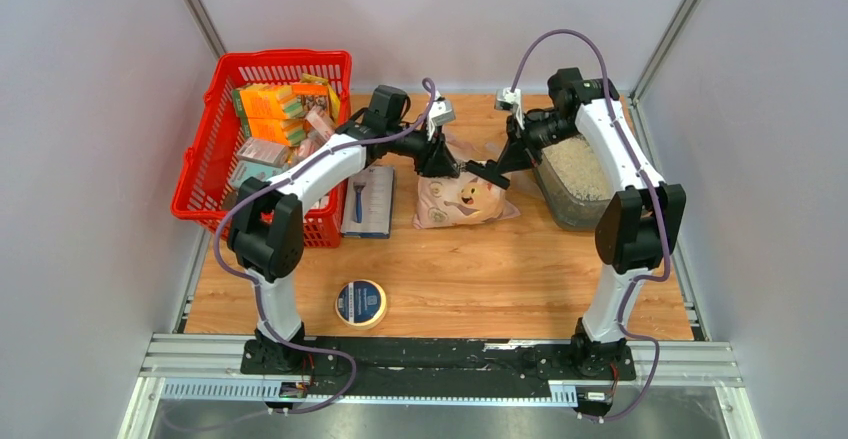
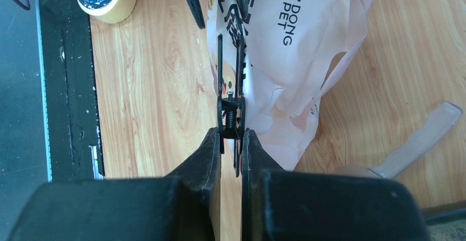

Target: Fill the litter box with clean litter

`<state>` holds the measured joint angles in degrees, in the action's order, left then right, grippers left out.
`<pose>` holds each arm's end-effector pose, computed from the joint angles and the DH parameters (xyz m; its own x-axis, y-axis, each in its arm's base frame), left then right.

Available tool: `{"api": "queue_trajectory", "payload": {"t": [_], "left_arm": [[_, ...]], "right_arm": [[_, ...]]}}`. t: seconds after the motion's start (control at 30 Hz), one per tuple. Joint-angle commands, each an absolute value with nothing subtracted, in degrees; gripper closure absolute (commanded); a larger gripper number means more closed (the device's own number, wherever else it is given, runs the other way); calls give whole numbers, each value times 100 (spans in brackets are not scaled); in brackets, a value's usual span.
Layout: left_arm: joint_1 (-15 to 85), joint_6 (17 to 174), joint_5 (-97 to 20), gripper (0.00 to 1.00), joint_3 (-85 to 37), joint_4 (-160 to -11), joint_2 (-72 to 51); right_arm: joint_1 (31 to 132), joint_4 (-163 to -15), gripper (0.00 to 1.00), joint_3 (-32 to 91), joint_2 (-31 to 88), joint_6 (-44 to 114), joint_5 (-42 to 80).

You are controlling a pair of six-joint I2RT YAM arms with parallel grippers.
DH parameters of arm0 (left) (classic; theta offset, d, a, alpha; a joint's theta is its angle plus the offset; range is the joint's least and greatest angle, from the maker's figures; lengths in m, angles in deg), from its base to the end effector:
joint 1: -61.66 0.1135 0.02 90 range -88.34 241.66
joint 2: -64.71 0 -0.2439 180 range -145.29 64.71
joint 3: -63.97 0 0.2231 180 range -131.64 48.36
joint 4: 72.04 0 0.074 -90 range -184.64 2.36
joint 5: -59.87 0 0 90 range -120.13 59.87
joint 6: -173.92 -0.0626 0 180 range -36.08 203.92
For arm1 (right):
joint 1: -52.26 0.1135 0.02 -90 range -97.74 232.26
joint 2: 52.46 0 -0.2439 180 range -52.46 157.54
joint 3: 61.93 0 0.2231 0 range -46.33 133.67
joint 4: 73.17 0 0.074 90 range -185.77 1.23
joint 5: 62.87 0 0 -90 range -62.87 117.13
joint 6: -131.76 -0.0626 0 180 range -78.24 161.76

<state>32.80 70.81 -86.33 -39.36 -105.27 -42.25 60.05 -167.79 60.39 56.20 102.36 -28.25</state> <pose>0.3260 -0.2390 0.2674 -0.3187 0.3197 -0.8923 0.9478 0.0963 -0.3040 0.3220 0.0960 0.2891 -0.3016 -0.5408 -0.7852 -0.9531 0.1511 0.2621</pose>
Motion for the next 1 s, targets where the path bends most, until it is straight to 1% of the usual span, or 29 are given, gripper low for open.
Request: {"api": "queue_trajectory", "payload": {"t": [0.0, 0.33, 0.4, 0.47, 0.5, 0.53, 0.63, 0.7, 0.73, 0.77, 0.8, 0.87, 0.9, 0.97], "left_arm": [[3161, 7223, -8717, 60, -4338, -10329, -4445], [2906, 7662, -8866, 59, -4471, -9758, -4647], [2853, 7715, -8875, 60, -4471, -9644, -4709], [2791, 7724, -8875, 66, -4480, -9600, -4762], [2774, 7706, -8884, 71, -4480, -9599, -4788], [2748, 7680, -8875, 83, -4480, -9651, -4814], [2730, 7452, -8866, 100, -4489, -9827, -4815], [2730, 7347, -8823, 100, -4497, -9906, -4797], [2730, 7285, -8796, 100, -4489, -10003, -4736], [2730, 7215, -8779, 100, -4454, -10030, -4701], [2730, 7023, -8726, 100, -4419, -10047, -4665], [2730, 6846, -8647, 100, -4253, -10004, -4490], [2730, 6653, -8594, 100, -4217, -10021, -4446], [2730, 6538, -8524, 100, -4085, -9978, -4331]], "right_arm": [[5920, -17455, 100, 6266, 5502, 10320, -3422], [5938, -17192, 100, 6187, 5564, 10047, -3545], [5938, -17157, 100, 6178, 5590, 9994, -3554], [5964, -17130, 100, 6178, 5608, 9985, -3527], [5982, -17121, 100, 6169, 5599, 9985, -3510], [5991, -17069, 100, 6152, 5591, 9977, -3510], [5982, -16937, 100, 6064, 5555, 9889, -3449], [5930, -16919, 86, 6046, 5494, 9871, -3422], [5877, -16919, 77, 6037, 5468, 9871, -3439], [5824, -16919, 61, 6037, 5424, 9880, -3474], [5754, -16919, 55, 6029, 5380, 9941, -3509], [5657, -16989, 48, 5950, 5152, 10186, -3501], [5674, -17024, 48, 5862, 5047, 10579, -3431], [5692, -17007, 47, 5469, 4695, 10837, -3325]]}}
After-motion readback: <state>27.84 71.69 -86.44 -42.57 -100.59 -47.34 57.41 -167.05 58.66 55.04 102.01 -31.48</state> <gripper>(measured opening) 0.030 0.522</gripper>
